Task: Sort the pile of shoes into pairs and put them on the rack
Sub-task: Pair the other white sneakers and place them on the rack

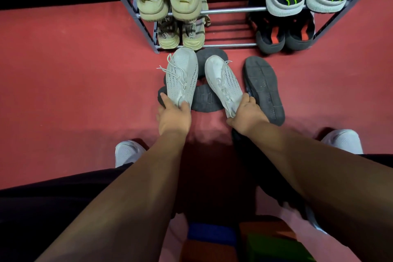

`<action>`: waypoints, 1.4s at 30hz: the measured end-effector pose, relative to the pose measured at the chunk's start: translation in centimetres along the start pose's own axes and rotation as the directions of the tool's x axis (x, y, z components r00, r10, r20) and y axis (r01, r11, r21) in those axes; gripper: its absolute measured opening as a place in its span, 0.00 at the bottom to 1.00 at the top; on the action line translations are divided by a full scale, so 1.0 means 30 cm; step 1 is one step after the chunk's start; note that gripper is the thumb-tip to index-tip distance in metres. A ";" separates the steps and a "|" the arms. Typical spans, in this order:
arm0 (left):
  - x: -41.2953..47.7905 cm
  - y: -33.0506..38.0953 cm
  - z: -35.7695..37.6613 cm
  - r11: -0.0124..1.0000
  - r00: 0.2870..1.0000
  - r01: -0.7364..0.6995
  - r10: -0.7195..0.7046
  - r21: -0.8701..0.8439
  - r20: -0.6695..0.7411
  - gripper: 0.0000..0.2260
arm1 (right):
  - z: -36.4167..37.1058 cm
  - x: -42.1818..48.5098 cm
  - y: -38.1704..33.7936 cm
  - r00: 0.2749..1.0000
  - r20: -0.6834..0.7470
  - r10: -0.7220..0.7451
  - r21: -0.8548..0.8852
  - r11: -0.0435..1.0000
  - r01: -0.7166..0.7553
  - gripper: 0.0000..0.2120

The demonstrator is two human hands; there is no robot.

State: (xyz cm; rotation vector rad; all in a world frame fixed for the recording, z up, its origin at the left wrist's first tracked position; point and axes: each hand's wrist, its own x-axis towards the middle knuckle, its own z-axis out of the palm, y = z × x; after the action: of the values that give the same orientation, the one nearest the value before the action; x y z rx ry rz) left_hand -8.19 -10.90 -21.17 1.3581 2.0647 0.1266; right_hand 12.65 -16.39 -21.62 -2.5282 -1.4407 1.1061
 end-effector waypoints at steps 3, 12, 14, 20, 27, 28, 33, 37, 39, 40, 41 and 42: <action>-0.020 0.017 0.005 0.999 1.000 0.003 -0.004 0.032 0.031 0.50 | -0.003 -0.004 -0.002 1.000 0.012 0.003 -0.011 1.000 -0.002 0.46; 0.014 0.013 -0.014 0.959 0.998 -0.062 0.057 0.275 0.025 0.47 | -0.030 -0.043 0.011 0.999 -0.029 -0.040 -0.053 0.998 0.039 0.38; 0.001 0.024 -0.030 0.965 0.998 -0.053 0.055 0.257 -0.002 0.37 | -0.047 -0.058 0.006 0.999 -0.039 -0.028 -0.047 0.999 0.026 0.37; -0.063 0.083 -0.118 0.987 0.999 -0.025 0.019 0.158 0.042 0.34 | -0.181 -0.103 -0.052 0.997 -0.078 -0.012 0.026 1.000 0.014 0.34; -0.199 0.197 -0.286 0.984 0.993 -0.088 0.075 0.157 0.090 0.26 | -0.434 -0.238 -0.116 0.987 -0.151 -0.057 -0.073 0.996 0.046 0.23; -0.222 0.225 -0.308 0.982 0.992 -0.099 0.084 0.160 0.095 0.25 | -0.485 -0.260 -0.128 0.989 -0.136 -0.061 -0.113 0.993 0.046 0.20; -0.340 0.428 -0.456 0.931 0.964 -0.260 0.233 0.257 0.132 0.18 | -0.808 -0.371 -0.226 0.991 -0.067 -0.114 -0.421 0.904 0.075 0.09; -0.414 0.616 -0.610 0.859 0.925 -0.369 0.304 0.356 0.228 0.21 | -1.041 -0.467 -0.300 0.995 0.002 -0.100 -0.631 0.772 0.079 0.11; -0.441 0.694 -0.694 0.848 0.910 -0.396 0.313 0.352 0.270 0.19 | -1.144 -0.515 -0.322 0.993 0.005 -0.119 -0.644 0.760 0.094 0.12; -0.451 0.730 -0.736 0.847 0.904 -0.408 0.323 0.340 0.280 0.17 | -1.189 -0.537 -0.325 0.991 -0.024 -0.134 -0.633 0.769 0.089 0.11; -0.463 0.766 -0.777 0.847 0.899 -0.418 0.334 0.329 0.284 0.16 | -1.228 -0.561 -0.326 0.989 -0.060 -0.139 -0.620 0.781 0.072 0.10; -0.472 0.799 -0.814 0.844 0.894 -0.430 0.348 0.320 0.283 0.16 | -1.261 -0.577 -0.323 0.985 -0.091 -0.146 -0.594 0.802 0.064 0.10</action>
State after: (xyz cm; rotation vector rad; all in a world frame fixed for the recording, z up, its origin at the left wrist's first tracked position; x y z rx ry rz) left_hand 0.33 -5.54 14.46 1.9309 1.6575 -0.2491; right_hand 22.27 -12.50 19.82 -2.7629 -2.1223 0.4961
